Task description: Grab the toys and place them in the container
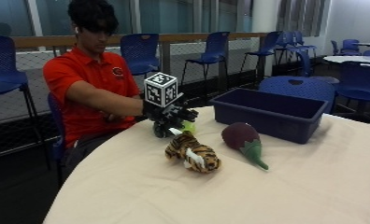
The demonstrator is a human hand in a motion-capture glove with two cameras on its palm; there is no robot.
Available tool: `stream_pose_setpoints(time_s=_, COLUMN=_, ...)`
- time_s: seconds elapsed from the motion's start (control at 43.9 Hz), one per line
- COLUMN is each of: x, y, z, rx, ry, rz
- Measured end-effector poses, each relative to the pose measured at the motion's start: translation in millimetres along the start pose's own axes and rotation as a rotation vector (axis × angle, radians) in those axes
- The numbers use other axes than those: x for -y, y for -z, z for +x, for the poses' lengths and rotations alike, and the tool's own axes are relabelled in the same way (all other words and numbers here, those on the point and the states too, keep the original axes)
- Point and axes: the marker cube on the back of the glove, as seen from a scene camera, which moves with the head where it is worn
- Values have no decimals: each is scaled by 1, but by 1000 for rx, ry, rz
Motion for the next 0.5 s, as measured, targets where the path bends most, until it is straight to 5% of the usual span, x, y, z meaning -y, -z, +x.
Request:
stream_pose_setpoints(time_s=0.182, x=-3, y=-17, z=-2, rx=-150, ry=-12, rz=-143)
stream_pose_setpoints(time_s=0.501, x=-6, y=-19, z=-12, rx=-178, ry=-4, rz=-80)
